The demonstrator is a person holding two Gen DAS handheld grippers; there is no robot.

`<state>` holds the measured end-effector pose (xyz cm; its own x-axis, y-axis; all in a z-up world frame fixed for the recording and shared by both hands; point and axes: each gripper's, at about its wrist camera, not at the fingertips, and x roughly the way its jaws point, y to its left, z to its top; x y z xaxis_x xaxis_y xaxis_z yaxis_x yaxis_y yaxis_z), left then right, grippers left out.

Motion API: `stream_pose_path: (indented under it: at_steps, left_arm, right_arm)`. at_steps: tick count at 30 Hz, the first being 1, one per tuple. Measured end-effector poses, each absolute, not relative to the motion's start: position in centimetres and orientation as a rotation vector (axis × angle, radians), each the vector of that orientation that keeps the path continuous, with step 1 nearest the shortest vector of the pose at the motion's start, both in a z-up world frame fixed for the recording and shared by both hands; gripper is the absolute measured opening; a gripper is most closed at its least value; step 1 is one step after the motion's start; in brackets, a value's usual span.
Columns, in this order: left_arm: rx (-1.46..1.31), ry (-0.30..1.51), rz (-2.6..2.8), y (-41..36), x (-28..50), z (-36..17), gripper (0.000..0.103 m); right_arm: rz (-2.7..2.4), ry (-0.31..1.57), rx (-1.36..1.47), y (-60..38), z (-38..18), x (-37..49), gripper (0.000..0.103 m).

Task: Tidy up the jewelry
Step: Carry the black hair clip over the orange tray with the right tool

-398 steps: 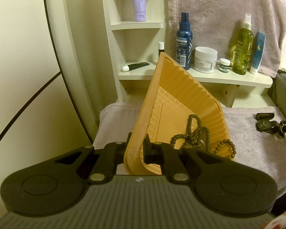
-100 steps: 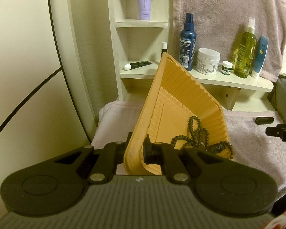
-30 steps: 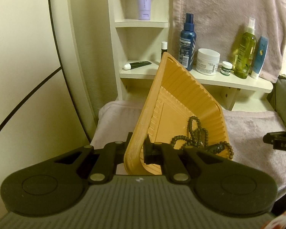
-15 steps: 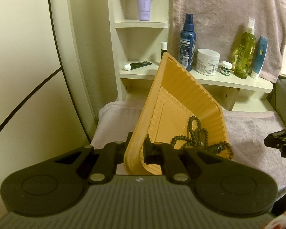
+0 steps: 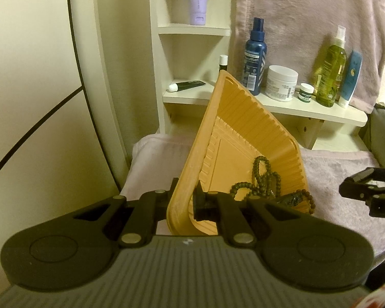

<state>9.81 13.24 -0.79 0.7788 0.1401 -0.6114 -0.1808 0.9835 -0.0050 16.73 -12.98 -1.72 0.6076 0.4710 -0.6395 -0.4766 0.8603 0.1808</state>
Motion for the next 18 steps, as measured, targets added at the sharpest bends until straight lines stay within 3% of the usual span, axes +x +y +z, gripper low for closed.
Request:
stream_pose_path:
  at_steps: [18]
  left_arm:
    - [-0.231, 0.690, 0.119, 17.2, 10.2, -2.6, 0.008]
  right_arm:
    - [0.701, 0.716, -0.059, -7.5, -0.4, 17.5, 0.076]
